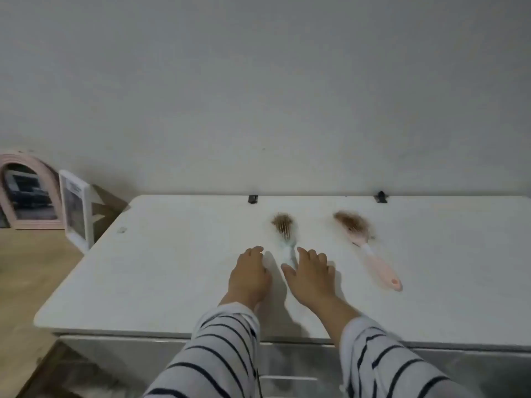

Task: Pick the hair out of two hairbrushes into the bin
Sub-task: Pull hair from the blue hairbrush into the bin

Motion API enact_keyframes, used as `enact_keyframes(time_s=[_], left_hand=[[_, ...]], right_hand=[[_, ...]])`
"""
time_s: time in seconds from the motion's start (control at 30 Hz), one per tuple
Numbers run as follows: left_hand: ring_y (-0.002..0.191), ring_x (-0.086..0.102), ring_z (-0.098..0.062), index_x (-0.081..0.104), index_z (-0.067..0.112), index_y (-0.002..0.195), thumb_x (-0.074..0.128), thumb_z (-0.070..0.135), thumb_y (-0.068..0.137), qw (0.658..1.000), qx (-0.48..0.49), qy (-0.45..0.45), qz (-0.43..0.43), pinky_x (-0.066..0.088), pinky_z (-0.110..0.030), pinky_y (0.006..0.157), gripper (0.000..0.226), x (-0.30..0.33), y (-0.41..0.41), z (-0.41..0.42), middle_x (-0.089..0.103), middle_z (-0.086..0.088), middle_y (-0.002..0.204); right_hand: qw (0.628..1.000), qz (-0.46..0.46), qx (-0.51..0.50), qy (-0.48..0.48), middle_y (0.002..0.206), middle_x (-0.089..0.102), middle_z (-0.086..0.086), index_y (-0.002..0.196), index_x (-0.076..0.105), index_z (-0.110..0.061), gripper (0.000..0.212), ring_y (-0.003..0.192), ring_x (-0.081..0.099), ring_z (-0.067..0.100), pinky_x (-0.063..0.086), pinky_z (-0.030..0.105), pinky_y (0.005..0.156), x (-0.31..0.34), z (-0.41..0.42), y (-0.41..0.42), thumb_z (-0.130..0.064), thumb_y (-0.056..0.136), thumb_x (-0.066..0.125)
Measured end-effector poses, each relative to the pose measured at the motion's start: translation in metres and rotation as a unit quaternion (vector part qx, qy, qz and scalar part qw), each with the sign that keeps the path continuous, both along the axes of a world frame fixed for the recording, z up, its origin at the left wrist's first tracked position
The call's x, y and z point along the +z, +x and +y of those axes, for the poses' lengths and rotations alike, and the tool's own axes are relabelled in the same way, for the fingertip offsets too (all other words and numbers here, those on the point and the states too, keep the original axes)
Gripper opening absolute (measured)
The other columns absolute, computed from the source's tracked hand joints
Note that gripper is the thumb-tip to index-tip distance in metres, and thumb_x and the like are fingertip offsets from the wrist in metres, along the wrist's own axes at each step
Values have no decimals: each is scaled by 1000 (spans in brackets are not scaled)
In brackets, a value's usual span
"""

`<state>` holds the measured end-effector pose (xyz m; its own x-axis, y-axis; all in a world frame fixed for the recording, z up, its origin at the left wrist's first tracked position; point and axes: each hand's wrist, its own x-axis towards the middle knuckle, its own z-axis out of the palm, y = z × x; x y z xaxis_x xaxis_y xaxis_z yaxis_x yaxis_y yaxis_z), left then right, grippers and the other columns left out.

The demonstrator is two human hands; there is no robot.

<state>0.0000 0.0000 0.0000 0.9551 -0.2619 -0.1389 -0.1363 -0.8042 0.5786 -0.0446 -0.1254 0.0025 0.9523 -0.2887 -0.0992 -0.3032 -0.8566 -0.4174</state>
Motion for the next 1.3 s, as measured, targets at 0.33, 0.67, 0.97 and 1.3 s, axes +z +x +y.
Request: enact_keyframes(time_s=[0.33,0.67,0.97,1.3], left_hand=[[104,57,-35,59,3,93,30,25,103,995,27,-94,-5,40,-35,84,37,-2,70,-33,63,-18,104],[64,69,-24,30,5,119,48,33,99,864,113,-427,242,58,-38,56,39,17,100,-89,58,-18,106],[54,58,-18,59,18,116,50,30,96,920,-69,-334,192,35,-20,41,25,31,42,-140,68,-7,88],[42,51,-5,56,20,131,45,22,99,905,-208,-325,181,34,-15,36,34,42,-88,-208,63,-4,76]], right_hand=[[984,-129,-63,-101,80,56,0,79,57,-17,31,77,57,25,28,33,65,-27,9,31,-39,80,36],[994,-99,-32,-12,105,49,-3,108,52,-22,65,100,40,19,21,33,79,-25,-19,30,-55,77,5],[928,-253,-170,212,110,58,-3,121,55,-21,28,92,57,14,42,19,78,14,-109,-6,-17,94,49],[935,-260,-220,100,99,53,-3,113,66,-18,30,75,59,14,43,17,77,41,-184,-130,-10,85,64]])
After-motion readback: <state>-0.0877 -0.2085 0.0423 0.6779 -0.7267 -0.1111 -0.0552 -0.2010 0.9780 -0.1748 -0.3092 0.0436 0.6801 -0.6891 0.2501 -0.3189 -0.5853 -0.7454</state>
